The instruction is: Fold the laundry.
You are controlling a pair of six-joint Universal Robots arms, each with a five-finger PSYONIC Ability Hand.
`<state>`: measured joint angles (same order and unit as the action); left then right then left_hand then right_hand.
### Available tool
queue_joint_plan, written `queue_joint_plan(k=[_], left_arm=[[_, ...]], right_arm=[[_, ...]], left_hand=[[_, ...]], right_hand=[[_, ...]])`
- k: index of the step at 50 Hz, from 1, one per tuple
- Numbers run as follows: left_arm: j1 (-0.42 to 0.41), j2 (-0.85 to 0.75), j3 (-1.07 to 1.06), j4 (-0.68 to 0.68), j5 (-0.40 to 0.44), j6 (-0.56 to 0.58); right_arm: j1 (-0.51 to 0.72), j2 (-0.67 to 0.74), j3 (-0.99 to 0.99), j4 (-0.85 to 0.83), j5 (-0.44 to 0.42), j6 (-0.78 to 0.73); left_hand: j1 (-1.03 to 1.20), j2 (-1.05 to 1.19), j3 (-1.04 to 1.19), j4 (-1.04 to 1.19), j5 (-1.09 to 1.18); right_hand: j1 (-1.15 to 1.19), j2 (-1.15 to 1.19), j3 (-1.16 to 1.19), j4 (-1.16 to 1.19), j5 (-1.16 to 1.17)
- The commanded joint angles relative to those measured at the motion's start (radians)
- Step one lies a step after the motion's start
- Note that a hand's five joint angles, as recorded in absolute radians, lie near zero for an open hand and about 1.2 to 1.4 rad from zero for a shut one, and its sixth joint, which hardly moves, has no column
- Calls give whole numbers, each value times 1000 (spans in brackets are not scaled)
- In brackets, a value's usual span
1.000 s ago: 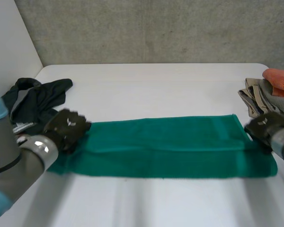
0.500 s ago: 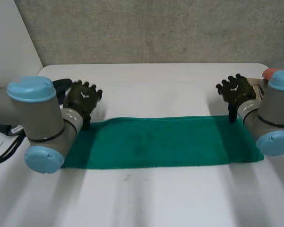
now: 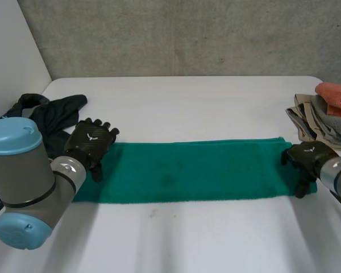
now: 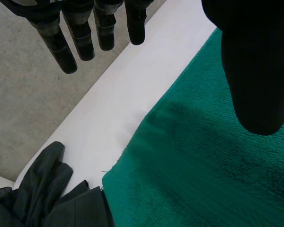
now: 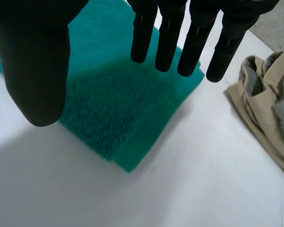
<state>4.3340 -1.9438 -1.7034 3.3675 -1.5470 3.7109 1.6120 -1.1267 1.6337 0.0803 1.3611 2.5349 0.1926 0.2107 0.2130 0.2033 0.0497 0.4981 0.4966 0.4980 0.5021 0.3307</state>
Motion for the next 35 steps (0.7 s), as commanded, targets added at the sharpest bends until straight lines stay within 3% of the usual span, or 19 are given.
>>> queue_joint_plan(k=[1,4,5,6,13,17,25,29,30,33,35], left_arm=[[-5,2,7,3,-1,-5],[-5,6,7,3,-2,-5],[-7,6,5,1,-2,-5],[-7,9,4,3,-2,-6],[-8,46,-1,1,-4,-6],[-8,97,-16,1,-2,-6],[3,170,-47,1,-2,-6],[4,184,-55,1,-2,-12],[4,186,-55,1,-2,-23],[3,192,-53,1,-2,-48],[3,197,-53,1,-2,-60]], right_arm=[[-55,-1,101,-186,-65,-12],[-61,8,106,-188,-69,-13],[-64,10,109,-189,-71,-13],[-73,10,110,-197,-65,-13],[-148,-18,115,-229,-17,-12],[-204,-117,121,-257,12,-31],[-265,-160,92,-269,39,-263],[-100,-168,80,-327,21,-272],[27,-163,68,-376,-2,-274],[257,-159,63,-497,-61,-281],[353,-156,61,-556,-98,-275]], left_hand=[[-18,-36,-38,-29,-50],[-18,-36,-38,-29,-50],[-18,-36,-38,-29,-50],[-18,-36,-38,-29,-50],[-18,-36,-38,-29,-50],[-18,-36,-38,-29,-50],[-18,-36,-38,-29,-50],[-18,-36,-38,-29,-50],[-18,-36,-38,-29,-50],[-18,-36,-38,-29,-50],[-18,-36,-38,-29,-50]], right_hand=[[95,96,95,91,88],[127,128,127,123,120],[238,239,238,234,230],[890,891,890,886,883],[898,900,898,894,891],[898,900,898,894,891],[898,900,898,894,891],[898,900,898,894,891],[898,900,898,894,891],[898,900,898,894,891],[898,900,898,894,891]])
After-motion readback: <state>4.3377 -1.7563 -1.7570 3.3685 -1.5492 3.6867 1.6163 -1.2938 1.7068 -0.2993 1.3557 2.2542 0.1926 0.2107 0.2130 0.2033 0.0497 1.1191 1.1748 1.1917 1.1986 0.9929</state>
